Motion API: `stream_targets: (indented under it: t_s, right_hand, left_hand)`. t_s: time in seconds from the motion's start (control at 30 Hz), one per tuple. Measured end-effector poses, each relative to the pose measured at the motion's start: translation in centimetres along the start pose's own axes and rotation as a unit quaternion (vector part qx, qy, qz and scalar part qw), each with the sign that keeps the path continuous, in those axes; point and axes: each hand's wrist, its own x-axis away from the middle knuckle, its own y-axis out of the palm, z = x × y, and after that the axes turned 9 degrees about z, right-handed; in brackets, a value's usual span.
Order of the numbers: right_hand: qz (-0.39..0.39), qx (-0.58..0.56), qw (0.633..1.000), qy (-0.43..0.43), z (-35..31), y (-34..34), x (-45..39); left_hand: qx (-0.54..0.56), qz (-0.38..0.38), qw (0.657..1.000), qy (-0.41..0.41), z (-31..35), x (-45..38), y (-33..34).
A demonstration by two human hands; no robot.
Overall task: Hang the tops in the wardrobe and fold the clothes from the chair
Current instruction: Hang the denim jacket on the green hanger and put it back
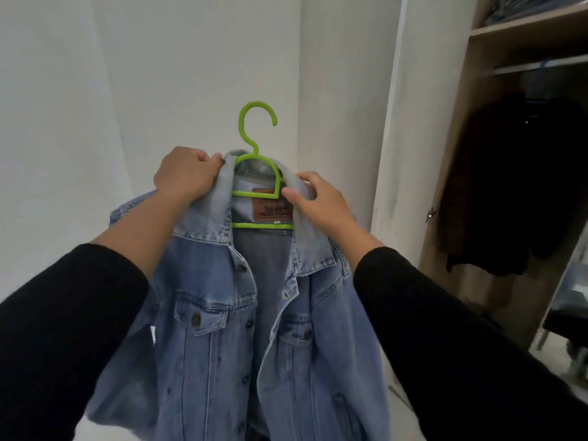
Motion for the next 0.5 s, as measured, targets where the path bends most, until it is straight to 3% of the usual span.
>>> stream_targets:
  t_s: [0.13, 0.33, 0.4, 0.5]
  right_hand:
    - [0.071, 0.096, 0.992, -0.028, 2.1, -3.0, -1.1]
    - [0.133, 0.098, 0.986, 0.025, 5.3, -8.9, -3.4]
    - [0.144, 0.088, 0.985, 0.032, 7.1, -10.6, -4.5]
    - [0.189, 0.067, 0.979, 0.038, 10.4, -12.9, -5.8]
  left_hand:
    - [0.016, 0.011, 0.999, 0.045, 4.1, 0.7, 1.2]
    - [-0.054, 0.088, 0.958, 0.267, 7.3, 3.6, 4.6]
    - [-0.068, 0.063, 0.96, 0.266, 8.3, 4.2, 5.9]
    - [-0.083, 0.05, 0.977, 0.19, 12.2, 5.2, 7.9]
